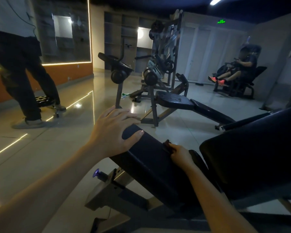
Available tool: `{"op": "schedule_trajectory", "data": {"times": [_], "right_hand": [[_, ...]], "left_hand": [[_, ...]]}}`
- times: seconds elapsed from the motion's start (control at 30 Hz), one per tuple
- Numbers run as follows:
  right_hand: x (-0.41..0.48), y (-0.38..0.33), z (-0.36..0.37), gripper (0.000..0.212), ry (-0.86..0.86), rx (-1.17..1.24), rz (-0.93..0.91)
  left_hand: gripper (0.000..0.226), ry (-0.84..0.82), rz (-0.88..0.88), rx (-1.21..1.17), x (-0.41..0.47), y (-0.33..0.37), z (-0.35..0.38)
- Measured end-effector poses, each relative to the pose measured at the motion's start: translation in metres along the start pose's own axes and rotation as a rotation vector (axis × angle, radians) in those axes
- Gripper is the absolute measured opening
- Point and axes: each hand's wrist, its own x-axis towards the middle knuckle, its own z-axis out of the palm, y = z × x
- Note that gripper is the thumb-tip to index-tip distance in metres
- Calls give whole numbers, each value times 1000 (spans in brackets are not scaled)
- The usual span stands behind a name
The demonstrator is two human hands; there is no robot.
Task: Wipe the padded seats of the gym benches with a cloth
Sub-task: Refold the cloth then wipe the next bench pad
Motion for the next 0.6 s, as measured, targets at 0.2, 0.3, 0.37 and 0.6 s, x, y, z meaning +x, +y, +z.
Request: {"op": "schedule_trajectory", "data": {"times": [0.2, 0.3, 0.37, 0.6], "right_hand": [[-62, -9, 8, 51, 108, 158, 23], [-103, -30, 8, 53, 128, 226, -83], [-120, -62, 5, 56, 115, 295, -194], [-105, -175, 11, 26, 152, 453, -476]], "left_hand": [[64, -29, 9, 24, 0, -2, 2], [77, 18, -9, -37, 1, 1, 1], [79, 27, 5, -39, 2, 4, 1], [80, 46, -33, -213, 0, 5, -7]]}}
